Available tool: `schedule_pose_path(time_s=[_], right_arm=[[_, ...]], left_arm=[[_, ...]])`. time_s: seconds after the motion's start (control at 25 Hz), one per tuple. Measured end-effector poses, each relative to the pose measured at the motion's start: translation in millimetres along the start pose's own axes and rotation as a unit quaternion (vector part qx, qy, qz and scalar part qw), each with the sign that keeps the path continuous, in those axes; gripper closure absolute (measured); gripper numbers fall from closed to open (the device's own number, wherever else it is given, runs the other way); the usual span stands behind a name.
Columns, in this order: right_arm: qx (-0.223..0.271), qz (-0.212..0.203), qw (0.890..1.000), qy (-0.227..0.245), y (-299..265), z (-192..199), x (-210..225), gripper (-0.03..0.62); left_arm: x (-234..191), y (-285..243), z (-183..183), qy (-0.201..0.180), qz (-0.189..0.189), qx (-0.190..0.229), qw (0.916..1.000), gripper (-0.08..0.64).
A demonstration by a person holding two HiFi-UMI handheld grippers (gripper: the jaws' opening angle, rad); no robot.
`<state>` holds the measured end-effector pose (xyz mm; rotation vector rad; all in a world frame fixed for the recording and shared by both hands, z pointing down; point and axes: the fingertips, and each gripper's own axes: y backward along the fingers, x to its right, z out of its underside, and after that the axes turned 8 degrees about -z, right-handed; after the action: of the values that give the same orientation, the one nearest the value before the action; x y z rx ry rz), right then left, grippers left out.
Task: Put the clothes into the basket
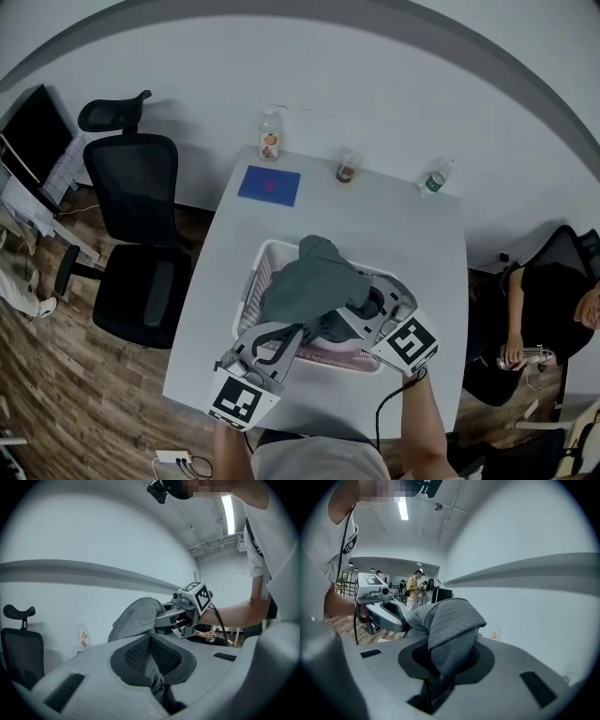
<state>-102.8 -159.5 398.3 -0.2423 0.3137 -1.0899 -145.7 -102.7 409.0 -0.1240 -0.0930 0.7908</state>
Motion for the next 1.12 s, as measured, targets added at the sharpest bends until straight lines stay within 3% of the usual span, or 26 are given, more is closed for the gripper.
schedule_pose_path(time_s=[0.24,0.44,0.6,0.96,1.12], right_arm=[[-0.053,-0.014,0.998,-0.029,-12,47,-4,0.518],[-0.107,-0.024,0.993,-0.043,-19,85,-11,0.515],[-0.142,-0.033,0.988,-0.047,-25,107,-16,0.511],[-0.240,-0.056,0.969,-0.004,-35,148,-30,0.474],[-0.265,-0.071,0.962,0.009,-37,158,-35,0.422]], left_arm=[[1,-2,13,0.024,-0.001,-0.024,0.9994,0.554],[0,-1,25,0.003,0.007,-0.023,0.9997,0.554],[-1,-1,26,0.021,0.002,-0.032,0.9993,0.554],[1,-3,33,0.018,0.005,-0.037,0.9991,0.554],[3,-8,38,0.014,0.010,-0.046,0.9988,0.554]])
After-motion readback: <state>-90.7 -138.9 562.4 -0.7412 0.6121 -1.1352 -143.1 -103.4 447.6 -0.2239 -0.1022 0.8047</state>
